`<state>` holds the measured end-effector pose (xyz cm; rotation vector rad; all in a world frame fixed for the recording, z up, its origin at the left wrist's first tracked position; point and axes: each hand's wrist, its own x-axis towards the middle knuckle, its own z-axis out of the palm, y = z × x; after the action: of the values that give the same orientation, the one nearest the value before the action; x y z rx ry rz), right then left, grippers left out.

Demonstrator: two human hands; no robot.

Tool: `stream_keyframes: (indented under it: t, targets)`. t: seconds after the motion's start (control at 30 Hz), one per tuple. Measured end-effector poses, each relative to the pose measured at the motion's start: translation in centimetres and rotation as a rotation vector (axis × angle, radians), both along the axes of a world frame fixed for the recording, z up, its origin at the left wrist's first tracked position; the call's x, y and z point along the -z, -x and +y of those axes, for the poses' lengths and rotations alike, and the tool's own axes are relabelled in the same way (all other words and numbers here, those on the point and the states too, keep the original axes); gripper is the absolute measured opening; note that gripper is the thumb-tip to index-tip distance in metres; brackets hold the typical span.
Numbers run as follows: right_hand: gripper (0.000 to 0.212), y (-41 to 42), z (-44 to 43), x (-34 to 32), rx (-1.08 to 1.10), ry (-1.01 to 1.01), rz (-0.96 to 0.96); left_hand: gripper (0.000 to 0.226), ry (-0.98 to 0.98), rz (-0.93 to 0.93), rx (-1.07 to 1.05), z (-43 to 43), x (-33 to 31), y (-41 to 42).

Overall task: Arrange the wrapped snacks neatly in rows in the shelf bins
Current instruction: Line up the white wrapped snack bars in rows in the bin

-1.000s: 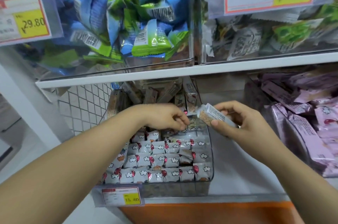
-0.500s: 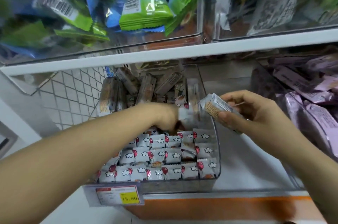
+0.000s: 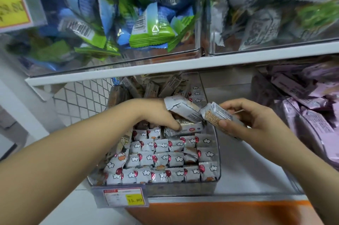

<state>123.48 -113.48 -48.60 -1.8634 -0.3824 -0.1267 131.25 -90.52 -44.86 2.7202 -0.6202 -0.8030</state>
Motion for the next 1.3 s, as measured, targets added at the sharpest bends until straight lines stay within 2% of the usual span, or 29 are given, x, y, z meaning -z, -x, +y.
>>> stream_keyframes:
  t: [0.07,0.13,0.23,0.33,0.43,0.53,0.8,0.9,1.03,1.2,1.3]
  targets:
    - [0.033,0.1,0.1,-0.1,0.006,-0.001,-0.006,0.019,0.064,0.009,0.018,0.3,-0.7,0.5]
    - [0.030,0.1,0.2,-0.2,0.016,0.005,-0.007,0.008,0.091,-0.014,0.017,0.7,-1.1,1.0]
    - [0.025,0.1,0.2,-0.2,0.029,0.030,-0.011,0.037,0.106,-0.058,0.040,0.5,-1.9,1.8]
    - [0.020,0.1,0.3,-0.3,0.045,0.041,-0.027,0.049,0.204,-0.089,-0.008,0.0,-2.9,3.1]
    - [0.023,0.3,0.8,-0.6,0.032,0.038,-0.022,0.045,0.294,-0.111,-0.067,-0.3,-3.5,4.3]
    - [0.037,0.7,1.2,-0.9,0.009,0.018,-0.012,0.042,0.361,-0.185,-0.084,-0.2,-3.8,5.9]
    - [0.022,1.9,1.9,-2.0,0.109,-0.027,-0.031,0.039,0.537,-0.409,-0.205,1.8,-3.2,9.8]
    - [0.021,2.6,2.4,-2.5,0.083,-0.100,0.034,0.039,0.592,-0.421,-0.235,2.0,-2.6,11.2]
    - [0.017,3.5,2.1,-3.2,0.101,-0.035,-0.026,0.028,0.719,-0.406,-0.327,2.2,-1.8,13.1]
    - [0.025,5.0,1.8,-3.9,-0.036,-0.033,0.095,0.034,0.823,-0.410,-0.388,2.0,-1.1,15.9]
    - [0.028,6.0,2.1,-4.1,-0.105,0.022,0.060,0.022,0.850,-0.402,-0.404,1.9,-0.8,17.1]
